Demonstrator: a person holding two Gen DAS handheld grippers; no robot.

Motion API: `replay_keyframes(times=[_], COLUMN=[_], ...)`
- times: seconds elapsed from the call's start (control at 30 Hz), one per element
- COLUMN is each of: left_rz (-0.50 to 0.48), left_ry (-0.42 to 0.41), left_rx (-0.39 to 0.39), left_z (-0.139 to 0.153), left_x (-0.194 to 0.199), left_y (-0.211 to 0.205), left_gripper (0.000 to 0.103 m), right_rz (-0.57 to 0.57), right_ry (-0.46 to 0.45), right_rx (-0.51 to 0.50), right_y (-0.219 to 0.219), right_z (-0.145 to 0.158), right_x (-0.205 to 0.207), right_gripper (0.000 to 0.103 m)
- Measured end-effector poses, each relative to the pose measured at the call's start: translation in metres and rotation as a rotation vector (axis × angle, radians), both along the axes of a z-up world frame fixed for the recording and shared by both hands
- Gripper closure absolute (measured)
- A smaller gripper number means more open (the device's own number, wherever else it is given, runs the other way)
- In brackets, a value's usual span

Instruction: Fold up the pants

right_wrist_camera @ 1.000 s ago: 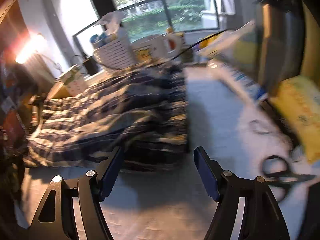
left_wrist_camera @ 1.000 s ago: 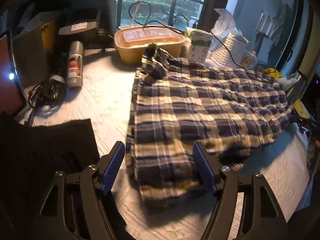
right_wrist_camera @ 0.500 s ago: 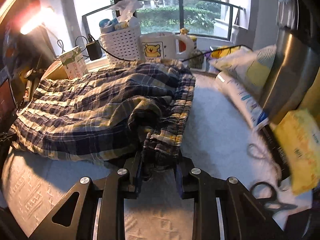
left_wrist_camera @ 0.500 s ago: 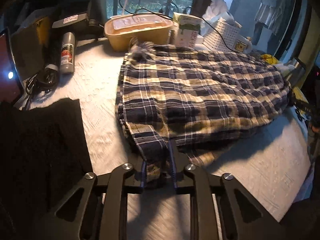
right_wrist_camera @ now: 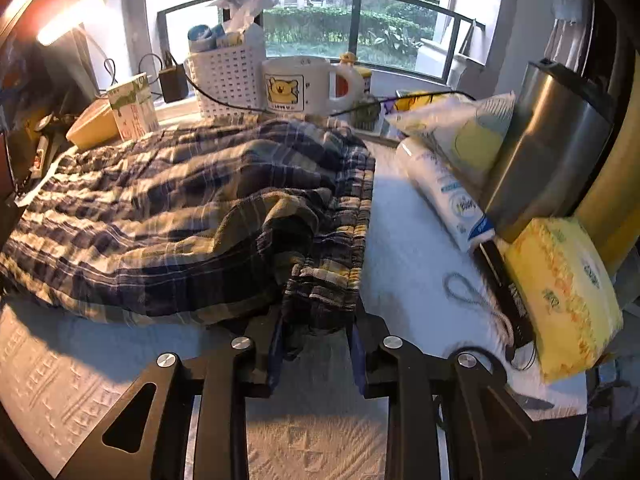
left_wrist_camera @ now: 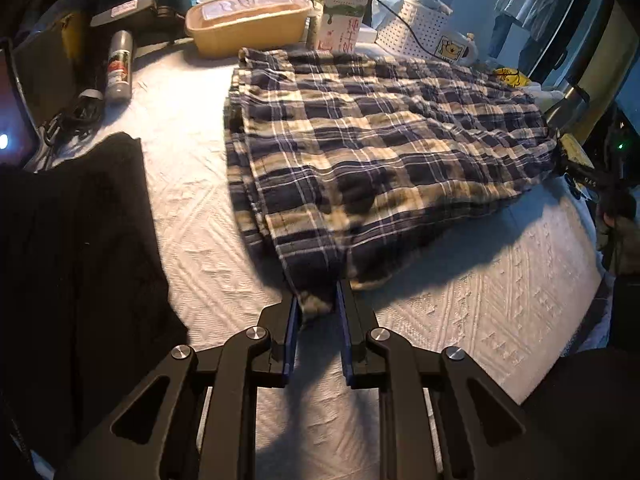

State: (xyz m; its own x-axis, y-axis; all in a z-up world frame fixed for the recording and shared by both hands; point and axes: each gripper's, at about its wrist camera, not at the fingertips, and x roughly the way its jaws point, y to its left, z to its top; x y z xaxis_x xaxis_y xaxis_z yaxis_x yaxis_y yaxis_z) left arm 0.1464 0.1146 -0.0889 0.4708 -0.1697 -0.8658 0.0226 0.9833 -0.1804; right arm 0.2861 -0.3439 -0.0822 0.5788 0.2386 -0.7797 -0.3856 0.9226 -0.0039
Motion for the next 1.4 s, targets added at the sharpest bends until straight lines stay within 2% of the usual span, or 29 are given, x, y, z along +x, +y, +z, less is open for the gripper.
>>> replay_keyframes(times=[0.03, 0.1, 0.13, 0.27, 0.43, 0.63, 0.83, 0.87, 0.9, 1.0, 1.07, 1.17, 1.23, 1.27, 1.3, 1.4], left_rz=[0.01, 0.049, 0.066, 0.107, 0.084, 0.006, -0.045, -0.054, -0.053, -0.031, -0.015, -0.015, -0.03, -0.042, -0.049, -0.054], left_ry=[-0.003, -0.015, -0.028, -0.09, -0.132, -0.135, -0.107, -0.094, -0.081, -0.081, -0.072, -0.066, -0.071, -0.082, -0.081, -0.101], left_rx=[0.004, 0.015, 0.015, 0.049, 0.083, 0.131, 0.094, 0.082, 0.079, 0.07, 0.073, 0.031, 0.026, 0.045, 0.054, 0.056], left_z=[0.001, 0.004, 0.007, 0.019, 0.023, 0.01, 0.001, -0.001, -0.004, -0.006, -0.008, -0.012, -0.014, -0.014, -0.015, -0.011], left_x=[0.001, 0.003, 0.004, 0.022, 0.053, 0.107, 0.139, 0.145, 0.15, 0.157, 0.163, 0.173, 0.177, 0.179, 0.182, 0.186], left_y=[0.004, 0.016, 0.022, 0.038, 0.04, 0.032, 0.031, 0.032, 0.033, 0.036, 0.037, 0.038, 0.035, 0.032, 0.03, 0.029], left_gripper=[0.086, 0.086, 0.086, 0.086, 0.086, 0.086, 0.085, 0.08, 0.07, 0.053, 0.05, 0.05, 0.054, 0.072, 0.095, 0.099], right_rz=[-0.008, -0.035, -0.054, -0.1, -0.124, -0.121, -0.078, -0.072, -0.066, -0.059, -0.054, -0.048, -0.048, -0.049, -0.049, -0.042], right_ry=[0.001, -0.005, -0.016, -0.043, -0.073, -0.102, -0.123, -0.122, -0.119, -0.112, -0.105, -0.096, -0.091, -0.09, -0.09, -0.087], right_rx=[0.006, 0.025, 0.041, 0.078, 0.097, 0.12, 0.11, 0.107, 0.107, 0.108, 0.109, 0.109, 0.111, 0.112, 0.112, 0.114], right_y=[-0.001, -0.008, -0.013, -0.026, -0.031, -0.019, 0.008, 0.012, 0.016, 0.022, 0.027, 0.031, 0.033, 0.034, 0.034, 0.037], right_z=[-0.001, 0.0, 0.002, 0.012, 0.023, 0.032, 0.039, 0.038, 0.037, 0.034, 0.031, 0.027, 0.024, 0.023, 0.022, 0.021], right_x=[-0.001, -0.003, -0.004, -0.01, -0.013, -0.004, 0.009, 0.012, 0.015, 0.022, 0.027, 0.032, 0.036, 0.038, 0.039, 0.042], right_gripper=[0.066, 0.046, 0.044, 0.043, 0.043, 0.042, 0.042, 0.042, 0.043, 0.042, 0.042, 0.042, 0.042, 0.042, 0.042, 0.042])
